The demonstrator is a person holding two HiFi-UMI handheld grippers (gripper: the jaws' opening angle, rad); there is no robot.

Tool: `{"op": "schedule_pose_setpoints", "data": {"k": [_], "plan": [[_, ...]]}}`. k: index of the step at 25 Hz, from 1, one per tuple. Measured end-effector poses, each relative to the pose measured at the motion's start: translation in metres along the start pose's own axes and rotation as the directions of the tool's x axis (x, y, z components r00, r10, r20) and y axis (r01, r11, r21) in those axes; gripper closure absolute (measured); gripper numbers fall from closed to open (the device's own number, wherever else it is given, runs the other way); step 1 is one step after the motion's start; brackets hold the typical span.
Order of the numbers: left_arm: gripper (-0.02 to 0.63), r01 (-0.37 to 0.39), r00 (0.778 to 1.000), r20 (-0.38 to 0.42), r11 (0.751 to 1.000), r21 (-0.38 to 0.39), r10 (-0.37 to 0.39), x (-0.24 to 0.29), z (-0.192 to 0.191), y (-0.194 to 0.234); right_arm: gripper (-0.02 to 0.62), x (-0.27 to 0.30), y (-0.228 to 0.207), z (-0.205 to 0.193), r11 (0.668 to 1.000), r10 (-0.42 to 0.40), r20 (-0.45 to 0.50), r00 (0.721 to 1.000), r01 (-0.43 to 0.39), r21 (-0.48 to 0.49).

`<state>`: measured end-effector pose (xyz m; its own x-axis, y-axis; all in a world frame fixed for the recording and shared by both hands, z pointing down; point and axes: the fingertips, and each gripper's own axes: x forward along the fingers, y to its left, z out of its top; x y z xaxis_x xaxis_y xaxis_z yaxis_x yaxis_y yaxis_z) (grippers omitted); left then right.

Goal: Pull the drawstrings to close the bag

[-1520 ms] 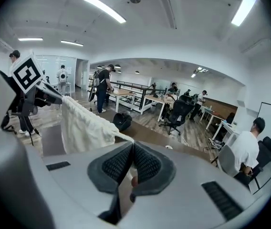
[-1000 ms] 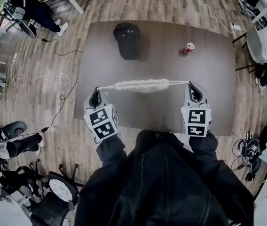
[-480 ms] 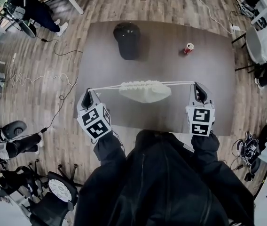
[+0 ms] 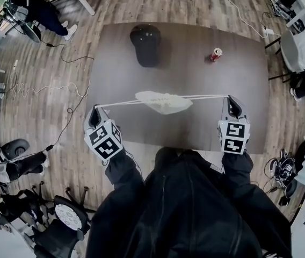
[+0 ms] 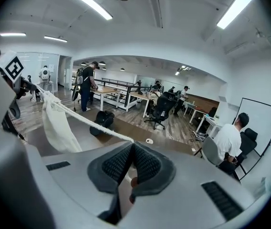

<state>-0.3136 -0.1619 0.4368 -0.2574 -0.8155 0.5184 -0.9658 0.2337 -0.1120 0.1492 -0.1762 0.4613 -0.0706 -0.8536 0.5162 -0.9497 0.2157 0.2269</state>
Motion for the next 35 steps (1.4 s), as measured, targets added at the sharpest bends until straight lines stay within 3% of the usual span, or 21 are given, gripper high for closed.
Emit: {"op": "schedule_pose_setpoints", "data": {"k": [4, 7, 14, 18, 21, 25, 31, 35], "plan": [[0.568, 0.007, 1.0, -0.019, 1.0, -0.013, -0.007, 0.004, -0.009, 0.002, 0.568, 0.003, -0.001, -0.009, 1.0, 0.008, -0.014, 1.0, -0.007, 0.016], [0.568, 0.081, 0.996, -0.036, 0.997, -0.01, -0.081, 0.014, -0.012, -0.013, 0.568, 0.014, -0.006, -0.01, 0.999, 0.024, -0.005, 1.0, -0.024, 0.046], [0.568, 0.169, 0.985, 0.026, 0.985, 0.024, -0.17, 0.019, 0.017, -0.037, 0.568, 0.014, -0.028, 0.031, 0.998, -0.005, 0.097, 0.995, -0.002, 0.068], [0.568, 0.27, 0.962, -0.075, 0.959, 0.089, -0.264, 0.014, -0.028, -0.051, 0.568, 0.008, -0.016, -0.001, 0.997, 0.063, 0.053, 0.997, -0.065, 0.031], [0.568, 0.358, 0.917, -0.24, 0.921, 0.151, -0.317, 0.014, -0.099, -0.064, 0.568, 0.013, 0.015, -0.056, 0.984, 0.178, -0.053, 0.983, -0.179, -0.015], [0.568, 0.467, 0.823, -0.43, 0.873, 0.14, -0.371, 0.021, -0.187, -0.086, 0.568, 0.029, 0.051, -0.124, 0.958, 0.287, -0.193, 0.938, -0.286, 0.034], [0.568, 0.556, 0.717, -0.512, 0.831, 0.01, -0.473, 0.032, -0.243, -0.116, 0.568, 0.053, 0.076, -0.168, 0.925, 0.379, -0.264, 0.887, -0.363, 0.11], [0.566, 0.578, 0.674, -0.535, 0.815, -0.049, -0.509, 0.039, -0.264, -0.128, 0.568, 0.064, 0.089, -0.18, 0.91, 0.414, -0.3, 0.859, -0.399, 0.115]]}}
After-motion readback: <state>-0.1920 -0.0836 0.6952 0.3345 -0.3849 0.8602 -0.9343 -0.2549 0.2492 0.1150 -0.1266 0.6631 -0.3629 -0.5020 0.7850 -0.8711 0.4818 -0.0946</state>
